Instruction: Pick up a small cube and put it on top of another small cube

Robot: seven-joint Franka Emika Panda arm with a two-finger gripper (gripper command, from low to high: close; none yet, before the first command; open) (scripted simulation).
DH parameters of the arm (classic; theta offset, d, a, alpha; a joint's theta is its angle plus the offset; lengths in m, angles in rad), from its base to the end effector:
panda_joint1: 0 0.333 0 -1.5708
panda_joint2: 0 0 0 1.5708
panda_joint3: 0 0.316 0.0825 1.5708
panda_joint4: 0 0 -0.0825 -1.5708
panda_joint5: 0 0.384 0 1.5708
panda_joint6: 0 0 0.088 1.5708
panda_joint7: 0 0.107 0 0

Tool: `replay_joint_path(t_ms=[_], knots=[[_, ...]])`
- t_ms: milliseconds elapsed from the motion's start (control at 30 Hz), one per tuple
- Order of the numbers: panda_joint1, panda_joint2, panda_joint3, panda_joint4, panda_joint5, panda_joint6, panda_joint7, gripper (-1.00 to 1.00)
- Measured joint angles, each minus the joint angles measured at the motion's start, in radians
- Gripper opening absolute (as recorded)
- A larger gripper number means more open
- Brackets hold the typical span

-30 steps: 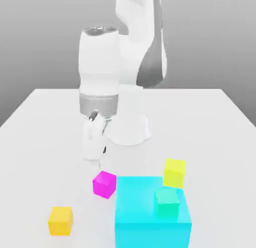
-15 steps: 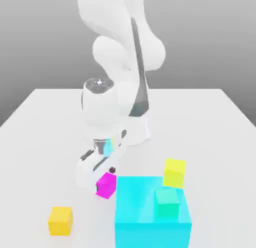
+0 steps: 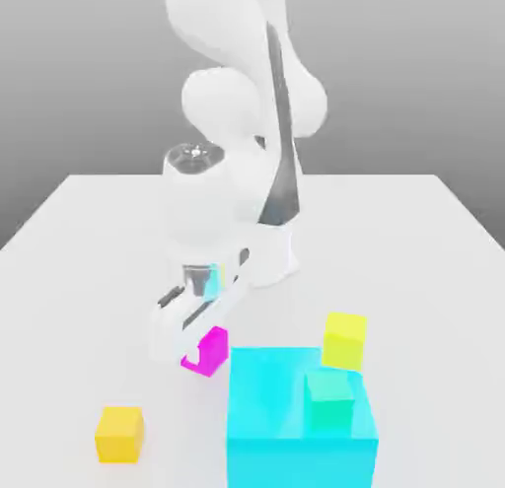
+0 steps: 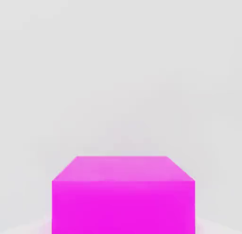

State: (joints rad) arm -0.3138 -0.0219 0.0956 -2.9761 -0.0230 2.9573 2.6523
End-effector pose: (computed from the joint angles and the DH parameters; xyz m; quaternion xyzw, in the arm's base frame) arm 0.3092 -0.0673 0.1821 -0.1463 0.9892 -0.0035 0.0003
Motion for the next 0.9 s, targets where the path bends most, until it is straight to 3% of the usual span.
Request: replay_joint_path(t_ms=[133,600,767,800,900], knots=[[0.057,-0.074,-0.014,0.052,0.091,-0.092,-0.119,-1.0],[0.283,-0.069,0.11,0.508,0.069,-0.56,-0.606,-1.0],[0.282,0.043,0.111,0.49,0.011,-0.449,-0.585,-1.0],[0.283,0.065,0.111,0.484,0.005,-0.421,-0.581,1.0],[0.284,0.065,0.111,0.484,0.005,-0.421,-0.581,1.0]])
